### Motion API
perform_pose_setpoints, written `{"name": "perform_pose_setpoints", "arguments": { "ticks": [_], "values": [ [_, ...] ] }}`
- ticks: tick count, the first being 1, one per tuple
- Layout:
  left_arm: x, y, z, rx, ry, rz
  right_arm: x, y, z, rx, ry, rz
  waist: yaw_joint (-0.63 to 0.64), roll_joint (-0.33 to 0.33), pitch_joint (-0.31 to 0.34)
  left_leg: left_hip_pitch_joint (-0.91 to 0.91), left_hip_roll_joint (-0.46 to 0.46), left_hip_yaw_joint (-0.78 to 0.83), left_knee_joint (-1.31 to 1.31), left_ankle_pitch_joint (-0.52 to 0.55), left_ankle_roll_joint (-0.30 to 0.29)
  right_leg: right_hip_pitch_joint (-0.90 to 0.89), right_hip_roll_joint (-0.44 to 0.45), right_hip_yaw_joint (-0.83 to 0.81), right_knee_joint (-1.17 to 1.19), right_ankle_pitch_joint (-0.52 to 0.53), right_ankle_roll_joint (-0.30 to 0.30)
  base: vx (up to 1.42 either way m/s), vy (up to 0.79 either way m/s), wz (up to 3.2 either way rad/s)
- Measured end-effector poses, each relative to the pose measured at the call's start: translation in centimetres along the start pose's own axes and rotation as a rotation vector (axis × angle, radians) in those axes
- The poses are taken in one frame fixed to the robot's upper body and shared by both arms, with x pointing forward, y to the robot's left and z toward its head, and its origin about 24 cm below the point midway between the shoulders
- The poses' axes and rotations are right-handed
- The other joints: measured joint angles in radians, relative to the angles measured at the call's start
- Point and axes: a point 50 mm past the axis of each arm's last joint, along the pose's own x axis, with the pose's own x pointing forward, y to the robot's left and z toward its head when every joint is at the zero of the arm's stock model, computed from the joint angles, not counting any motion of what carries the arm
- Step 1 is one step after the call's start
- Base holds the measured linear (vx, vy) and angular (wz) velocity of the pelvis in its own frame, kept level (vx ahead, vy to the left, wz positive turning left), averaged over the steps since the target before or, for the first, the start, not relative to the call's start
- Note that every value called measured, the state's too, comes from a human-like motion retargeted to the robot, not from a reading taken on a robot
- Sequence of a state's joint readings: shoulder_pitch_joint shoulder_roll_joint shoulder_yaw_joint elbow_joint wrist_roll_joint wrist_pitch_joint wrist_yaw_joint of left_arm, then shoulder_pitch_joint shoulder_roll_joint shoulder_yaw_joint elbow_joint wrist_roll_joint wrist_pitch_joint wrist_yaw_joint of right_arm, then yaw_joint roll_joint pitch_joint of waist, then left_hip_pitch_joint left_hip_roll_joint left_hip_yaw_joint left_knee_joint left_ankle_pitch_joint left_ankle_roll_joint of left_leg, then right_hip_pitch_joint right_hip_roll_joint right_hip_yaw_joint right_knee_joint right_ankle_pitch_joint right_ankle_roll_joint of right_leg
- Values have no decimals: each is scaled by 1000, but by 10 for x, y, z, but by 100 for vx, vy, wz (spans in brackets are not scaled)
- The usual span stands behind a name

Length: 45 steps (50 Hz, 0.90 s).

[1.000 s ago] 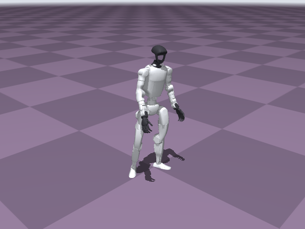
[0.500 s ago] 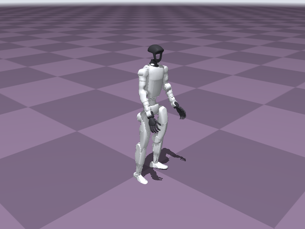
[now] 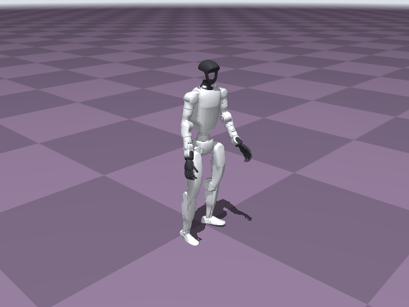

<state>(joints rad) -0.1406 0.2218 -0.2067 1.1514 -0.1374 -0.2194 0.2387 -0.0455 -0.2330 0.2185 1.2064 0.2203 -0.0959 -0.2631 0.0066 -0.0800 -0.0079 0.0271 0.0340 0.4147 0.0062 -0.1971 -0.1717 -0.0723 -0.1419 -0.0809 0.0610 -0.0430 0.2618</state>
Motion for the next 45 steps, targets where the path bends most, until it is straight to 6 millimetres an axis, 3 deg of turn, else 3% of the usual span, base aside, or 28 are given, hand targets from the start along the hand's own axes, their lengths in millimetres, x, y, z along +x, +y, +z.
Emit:
{"name": "perform_pose_setpoints", "arguments": {
  "ticks": [18,25,37,45],
  "values": [
    [-10,14,-30,-2,83,35,-2,3,-2,62,2,-35,21,14,-23,1,7,3,-1,-6,13,1,-15,-86,16,-16,-9,2,-1,-1],
    [-8,19,-29,-33,90,82,-3,0,-6,42,8,-59,57,7,-23,-5,-2,-56,-8,5,2,13,-30,-127,40,-46,-17,4,-2,44],
    [-19,20,-51,-252,178,206,2,2,28,-8,-105,-97,92,-2,-21,-1,-1,-58,-7,1,9,23,-29,-132,30,-50,-13,0,0,2],
    [-29,21,-69,-260,240,220,2,3,29,77,-78,-141,90,-3,-23,3,6,-43,2,-9,15,25,-22,-126,26,-46,-13,0,0,0]
  ]
}}
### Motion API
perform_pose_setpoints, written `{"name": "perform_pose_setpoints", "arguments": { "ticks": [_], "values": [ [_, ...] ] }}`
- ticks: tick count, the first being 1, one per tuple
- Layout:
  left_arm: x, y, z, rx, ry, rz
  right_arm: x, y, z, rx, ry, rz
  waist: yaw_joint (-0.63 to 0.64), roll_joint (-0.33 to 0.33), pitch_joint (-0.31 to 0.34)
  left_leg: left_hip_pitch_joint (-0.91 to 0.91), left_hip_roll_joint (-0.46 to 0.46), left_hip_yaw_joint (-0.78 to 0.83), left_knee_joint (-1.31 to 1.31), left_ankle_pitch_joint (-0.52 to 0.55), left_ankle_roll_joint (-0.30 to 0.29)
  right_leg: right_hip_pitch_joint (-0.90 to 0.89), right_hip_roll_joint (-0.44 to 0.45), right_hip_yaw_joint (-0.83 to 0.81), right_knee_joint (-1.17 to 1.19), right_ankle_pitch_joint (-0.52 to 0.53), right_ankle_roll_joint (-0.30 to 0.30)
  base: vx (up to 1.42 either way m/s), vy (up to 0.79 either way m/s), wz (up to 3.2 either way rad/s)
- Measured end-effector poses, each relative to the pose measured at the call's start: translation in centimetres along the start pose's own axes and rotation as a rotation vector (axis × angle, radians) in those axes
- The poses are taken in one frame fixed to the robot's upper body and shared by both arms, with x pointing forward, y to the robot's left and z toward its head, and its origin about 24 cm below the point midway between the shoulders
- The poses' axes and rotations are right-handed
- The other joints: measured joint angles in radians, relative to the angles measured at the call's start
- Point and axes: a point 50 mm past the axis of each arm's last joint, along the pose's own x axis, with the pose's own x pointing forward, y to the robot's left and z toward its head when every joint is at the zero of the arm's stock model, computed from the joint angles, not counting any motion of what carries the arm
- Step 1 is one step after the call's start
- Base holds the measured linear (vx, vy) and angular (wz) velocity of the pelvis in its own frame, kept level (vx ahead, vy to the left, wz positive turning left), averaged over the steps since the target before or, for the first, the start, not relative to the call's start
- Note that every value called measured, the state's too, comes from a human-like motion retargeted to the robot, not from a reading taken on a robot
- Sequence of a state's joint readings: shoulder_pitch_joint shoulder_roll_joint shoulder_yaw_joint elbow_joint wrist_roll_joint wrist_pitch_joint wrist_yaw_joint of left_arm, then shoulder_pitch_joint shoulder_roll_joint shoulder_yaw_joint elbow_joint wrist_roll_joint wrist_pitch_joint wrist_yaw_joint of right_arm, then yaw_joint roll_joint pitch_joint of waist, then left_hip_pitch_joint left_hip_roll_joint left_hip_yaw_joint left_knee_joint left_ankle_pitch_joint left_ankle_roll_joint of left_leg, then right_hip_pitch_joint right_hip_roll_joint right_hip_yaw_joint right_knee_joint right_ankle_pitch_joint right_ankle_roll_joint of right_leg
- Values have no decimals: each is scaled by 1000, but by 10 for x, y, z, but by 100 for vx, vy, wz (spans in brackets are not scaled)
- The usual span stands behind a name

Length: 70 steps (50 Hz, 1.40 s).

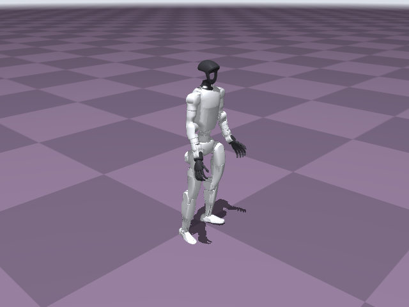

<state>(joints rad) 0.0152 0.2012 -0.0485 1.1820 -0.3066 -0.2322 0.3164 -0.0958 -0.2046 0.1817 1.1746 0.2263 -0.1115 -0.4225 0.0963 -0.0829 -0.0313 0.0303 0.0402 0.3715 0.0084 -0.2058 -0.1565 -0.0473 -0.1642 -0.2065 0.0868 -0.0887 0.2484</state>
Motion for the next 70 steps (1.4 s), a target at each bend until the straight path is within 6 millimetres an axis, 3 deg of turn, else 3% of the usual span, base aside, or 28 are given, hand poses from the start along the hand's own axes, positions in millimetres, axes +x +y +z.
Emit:
{"name": "perform_pose_setpoints", "arguments": {
  "ticks": [8,19,32,40,58,70],
  "values": [
    [-1,3,-2,76,-13,-55,-3,-6,-21,20,72,15,0,13,-8,0,19,6,-7,2,2,-6,18,-57,1,26,-12,0,0,0],
    [10,-4,29,142,-71,-46,-10,-2,-41,-11,139,38,7,-9,13,-4,17,-19,-3,3,7,-7,10,-57,31,-8,-10,0,0,0],
    [8,-31,58,20,-149,-87,-3,-8,-25,57,107,35,-13,-2,4,-3,13,-3,2,3,4,-2,10,-36,8,-5,-9,0,0,0],
    [6,-35,54,122,-160,-138,-1,-9,-16,89,64,58,-34,8,-3,-2,12,6,-1,4,2,-3,10,-29,0,-3,2,0,0,0],
    [5,-26,35,165,-114,-150,-9,-2,-36,70,111,116,-22,3,-6,-2,11,16,8,0,2,-6,9,-18,3,-3,6,0,0,0],
    [4,-23,27,162,-92,-144,-7,-5,-33,75,100,104,-18,0,-9,0,9,20,1,1,2,-7,9,-14,-2,0,7,0,0,0]
  ]
}}
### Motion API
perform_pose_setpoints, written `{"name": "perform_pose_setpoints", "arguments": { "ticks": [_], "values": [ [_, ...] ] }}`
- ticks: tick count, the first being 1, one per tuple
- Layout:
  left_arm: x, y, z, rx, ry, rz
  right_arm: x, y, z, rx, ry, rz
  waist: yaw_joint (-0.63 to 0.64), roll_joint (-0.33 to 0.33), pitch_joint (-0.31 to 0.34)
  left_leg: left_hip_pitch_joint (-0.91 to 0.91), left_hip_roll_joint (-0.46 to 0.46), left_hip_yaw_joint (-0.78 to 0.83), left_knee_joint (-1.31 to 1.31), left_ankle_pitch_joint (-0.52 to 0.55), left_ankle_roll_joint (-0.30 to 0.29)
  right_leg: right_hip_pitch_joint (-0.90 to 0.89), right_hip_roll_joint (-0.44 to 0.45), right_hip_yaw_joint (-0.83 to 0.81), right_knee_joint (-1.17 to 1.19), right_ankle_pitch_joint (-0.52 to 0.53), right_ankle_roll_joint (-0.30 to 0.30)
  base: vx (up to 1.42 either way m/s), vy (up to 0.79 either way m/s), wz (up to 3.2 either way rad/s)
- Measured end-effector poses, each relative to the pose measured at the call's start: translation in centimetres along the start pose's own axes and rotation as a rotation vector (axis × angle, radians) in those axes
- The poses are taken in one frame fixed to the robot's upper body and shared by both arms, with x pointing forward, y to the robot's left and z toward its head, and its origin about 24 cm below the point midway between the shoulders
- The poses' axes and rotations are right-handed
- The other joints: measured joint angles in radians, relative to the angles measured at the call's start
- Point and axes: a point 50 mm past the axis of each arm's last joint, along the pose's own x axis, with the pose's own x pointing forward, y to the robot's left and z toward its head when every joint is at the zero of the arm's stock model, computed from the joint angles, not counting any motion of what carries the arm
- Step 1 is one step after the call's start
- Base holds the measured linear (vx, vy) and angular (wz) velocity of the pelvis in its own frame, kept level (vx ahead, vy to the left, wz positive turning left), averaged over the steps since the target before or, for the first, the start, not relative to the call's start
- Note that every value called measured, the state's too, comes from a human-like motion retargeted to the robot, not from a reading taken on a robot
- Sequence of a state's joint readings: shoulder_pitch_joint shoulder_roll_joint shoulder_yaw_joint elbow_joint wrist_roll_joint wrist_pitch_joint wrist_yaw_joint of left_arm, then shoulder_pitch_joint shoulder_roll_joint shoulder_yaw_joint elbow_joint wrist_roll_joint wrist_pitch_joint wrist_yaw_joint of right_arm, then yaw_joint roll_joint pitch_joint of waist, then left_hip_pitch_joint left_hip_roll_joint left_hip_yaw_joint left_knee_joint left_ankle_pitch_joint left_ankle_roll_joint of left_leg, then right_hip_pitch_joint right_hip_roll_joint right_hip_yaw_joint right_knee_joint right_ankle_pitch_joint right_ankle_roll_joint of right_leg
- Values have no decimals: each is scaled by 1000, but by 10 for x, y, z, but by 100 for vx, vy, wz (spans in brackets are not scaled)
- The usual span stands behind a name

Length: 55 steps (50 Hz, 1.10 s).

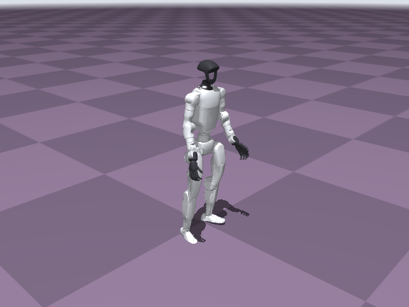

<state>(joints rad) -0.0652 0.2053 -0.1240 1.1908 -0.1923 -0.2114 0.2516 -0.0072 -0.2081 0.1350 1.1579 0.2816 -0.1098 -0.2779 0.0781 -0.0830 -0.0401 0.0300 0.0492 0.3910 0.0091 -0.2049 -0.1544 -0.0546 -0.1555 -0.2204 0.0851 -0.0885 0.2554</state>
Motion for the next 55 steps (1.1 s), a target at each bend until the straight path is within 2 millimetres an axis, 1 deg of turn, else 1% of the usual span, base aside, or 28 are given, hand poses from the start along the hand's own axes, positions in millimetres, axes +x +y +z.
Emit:
{"name": "perform_pose_setpoints", "arguments": {
  "ticks": [10,20,27,38,45,50,55],
  "values": [
    [2,0,6,-4,-16,-3,1,2,7,23,-18,0,3,-3,-3,0,1,4,6,-5,0,-1,0,4,3,-2,-2,0,0,0],
    [3,2,10,-1,-28,0,1,7,8,20,-20,13,-1,-8,-8,4,4,15,9,-9,4,-2,4,16,1,-1,2,0,0,0],
    [3,2,9,-1,-26,1,0,6,5,9,-8,7,-4,-6,-12,4,9,25,6,-7,3,-7,11,24,-2,2,6,0,0,0],
    [3,-4,14,-19,-36,-5,0,-2,-5,-5,33,-33,-8,1,-6,1,5,15,4,-5,0,-2,6,13,-5,1,4,0,0,0],
    [4,-2,17,-19,-50,-2,0,-3,-7,-16,41,-29,-6,3,-2,-6,4,-3,3,5,0,1,3,-7,-4,-2,-6,0,0,3],
    [5,2,23,-23,-83,-1,0,-4,-6,-59,36,-8,8,4,7,-20,-4,-36,-7,24,1,6,-4,-42,-13,-1,-15,-2,0,33],
    [5,2,38,-24,-151,-9,1,-8,-8,-132,41,4,53,6,30,-49,-25,-100,-29,63,8,8,-23,-108,-20,6,-26,-6,2,68]
  ]
}}
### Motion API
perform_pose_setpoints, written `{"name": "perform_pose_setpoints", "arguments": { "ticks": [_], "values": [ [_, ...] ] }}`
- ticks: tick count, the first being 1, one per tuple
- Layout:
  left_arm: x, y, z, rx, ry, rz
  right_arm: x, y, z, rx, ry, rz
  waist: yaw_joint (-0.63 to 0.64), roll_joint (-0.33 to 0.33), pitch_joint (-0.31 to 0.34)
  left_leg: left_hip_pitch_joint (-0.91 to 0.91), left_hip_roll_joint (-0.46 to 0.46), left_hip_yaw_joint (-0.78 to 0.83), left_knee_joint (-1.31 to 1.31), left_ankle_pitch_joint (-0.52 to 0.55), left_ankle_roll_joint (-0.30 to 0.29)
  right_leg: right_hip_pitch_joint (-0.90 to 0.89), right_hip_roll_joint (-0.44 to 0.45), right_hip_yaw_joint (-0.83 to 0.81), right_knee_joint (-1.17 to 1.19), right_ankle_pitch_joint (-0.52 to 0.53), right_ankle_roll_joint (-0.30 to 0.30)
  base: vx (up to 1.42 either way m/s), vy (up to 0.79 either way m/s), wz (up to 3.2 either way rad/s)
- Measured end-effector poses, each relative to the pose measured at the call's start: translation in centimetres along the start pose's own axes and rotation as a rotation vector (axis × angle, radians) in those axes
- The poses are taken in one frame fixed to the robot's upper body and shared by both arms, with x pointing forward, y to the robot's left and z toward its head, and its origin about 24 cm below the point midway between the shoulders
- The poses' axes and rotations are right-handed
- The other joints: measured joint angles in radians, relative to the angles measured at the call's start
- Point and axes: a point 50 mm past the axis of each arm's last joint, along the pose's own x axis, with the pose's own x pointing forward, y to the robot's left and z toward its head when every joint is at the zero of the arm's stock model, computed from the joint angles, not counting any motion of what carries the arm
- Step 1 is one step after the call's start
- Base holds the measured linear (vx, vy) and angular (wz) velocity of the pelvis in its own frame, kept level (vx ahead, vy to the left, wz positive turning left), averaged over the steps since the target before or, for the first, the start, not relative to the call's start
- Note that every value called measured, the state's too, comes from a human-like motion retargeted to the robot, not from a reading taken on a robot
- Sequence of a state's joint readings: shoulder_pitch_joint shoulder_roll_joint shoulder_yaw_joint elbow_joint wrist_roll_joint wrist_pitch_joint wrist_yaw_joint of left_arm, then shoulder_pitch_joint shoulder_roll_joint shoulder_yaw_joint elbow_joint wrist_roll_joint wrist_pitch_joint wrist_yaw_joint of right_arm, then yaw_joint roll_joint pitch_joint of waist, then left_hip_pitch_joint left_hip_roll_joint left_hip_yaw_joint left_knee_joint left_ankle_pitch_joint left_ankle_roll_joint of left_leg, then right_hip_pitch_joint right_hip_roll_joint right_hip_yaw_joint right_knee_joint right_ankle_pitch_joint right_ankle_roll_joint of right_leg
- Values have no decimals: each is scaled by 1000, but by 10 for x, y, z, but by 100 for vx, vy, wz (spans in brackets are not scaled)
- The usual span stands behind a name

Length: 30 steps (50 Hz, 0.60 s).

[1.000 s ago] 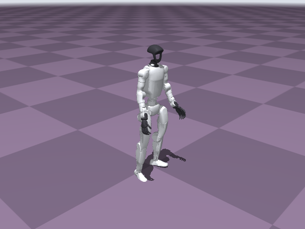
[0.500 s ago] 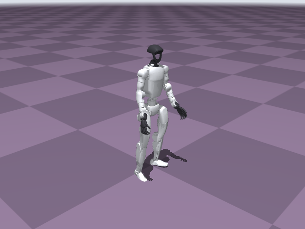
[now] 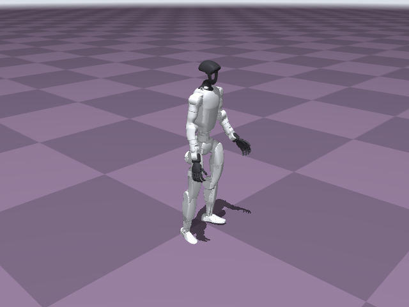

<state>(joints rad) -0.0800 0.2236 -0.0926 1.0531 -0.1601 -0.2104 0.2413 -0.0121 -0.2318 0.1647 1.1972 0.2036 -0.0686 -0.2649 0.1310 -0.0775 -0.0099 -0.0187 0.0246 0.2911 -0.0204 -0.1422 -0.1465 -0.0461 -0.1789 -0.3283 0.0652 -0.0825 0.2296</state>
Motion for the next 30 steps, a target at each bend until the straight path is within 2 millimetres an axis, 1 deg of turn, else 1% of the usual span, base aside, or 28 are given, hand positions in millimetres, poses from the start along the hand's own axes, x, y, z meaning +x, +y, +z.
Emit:
{"name": "perform_pose_setpoints", "arguments": {
  "ticks": [5,7,8,10,13,15,17,19,21,25,27,28,30],
  "values": [
    [1,-6,16,0,-73,-19,1,-3,-3,-65,7,7,67,7,25,-38,-34,-92,-34,51,-9,2,-32,-102,7,3,-12,-8,5,111],
    [1,-7,19,0,-87,-22,1,-4,-1,-84,-1,8,85,7,28,-50,-41,-62,-40,47,-21,6,-50,-158,10,1,-16,-7,8,152],
    [1,-7,19,0,-89,-22,2,-5,1,-92,-7,7,89,5,28,-53,-40,-17,-39,37,-25,8,-60,-189,11,1,-17,-5,9,175],
    [1,-7,18,2,-80,-18,3,-6,6,-103,-24,2,88,-1,23,-55,-28,133,-28,5,-28,14,-81,-261,14,0,-19,-4,10,198],
    [0,-3,10,11,-34,-1,4,-9,16,-105,-58,-11,66,-11,3,-37,7,440,3,-28,-19,25,-109,-381,25,0,-24,0,13,218],
    [-1,0,0,17,13,15,5,-10,23,-101,-83,-19,52,-14,-14,-21,31,605,17,-20,-13,36,-119,-454,37,0,-31,4,15,206],
    [-2,5,-10,21,68,34,5,-11,30,-94,-108,-23,43,-11,-27,-13,45,659,12,6,-21,53,-121,-513,58,-1,-41,8,18,178],
    [-4,9,-22,28,122,46,5,-13,35,-84,-126,-26,43,-2,-37,-12,52,626,-3,26,-42,75,-122,-559,89,1,-57,11,22,155],
    [-7,13,-33,37,169,52,5,-15,38,-74,-138,-30,49,9,-42,-12,56,559,-18,32,-56,96,-129,-599,136,8,-84,13,25,139],
    [-11,23,-46,73,218,58,6,-18,43,-63,-146,-43,77,32,-43,0,76,443,-24,22,-45,112,-171,-630,304,22,-165,15,26,127],
    [-11,29,-47,99,210,59,7,-16,46,-61,-154,-47,86,32,-33,7,77,386,-12,11,-31,81,-205,-549,424,15,-189,14,21,143],
    [-11,32,-46,114,201,59,7,-14,48,-61,-162,-48,87,25,-25,10,71,354,-4,5,-25,52,-218,-475,484,9,-187,13,17,166],
    [-10,38,-44,148,174,58,6,-9,53,-65,-183,-43,79,4,-8,11,48,283,16,-4,-13,-23,-212,-270,577,-1,-148,12,12,188]
  ]
}}
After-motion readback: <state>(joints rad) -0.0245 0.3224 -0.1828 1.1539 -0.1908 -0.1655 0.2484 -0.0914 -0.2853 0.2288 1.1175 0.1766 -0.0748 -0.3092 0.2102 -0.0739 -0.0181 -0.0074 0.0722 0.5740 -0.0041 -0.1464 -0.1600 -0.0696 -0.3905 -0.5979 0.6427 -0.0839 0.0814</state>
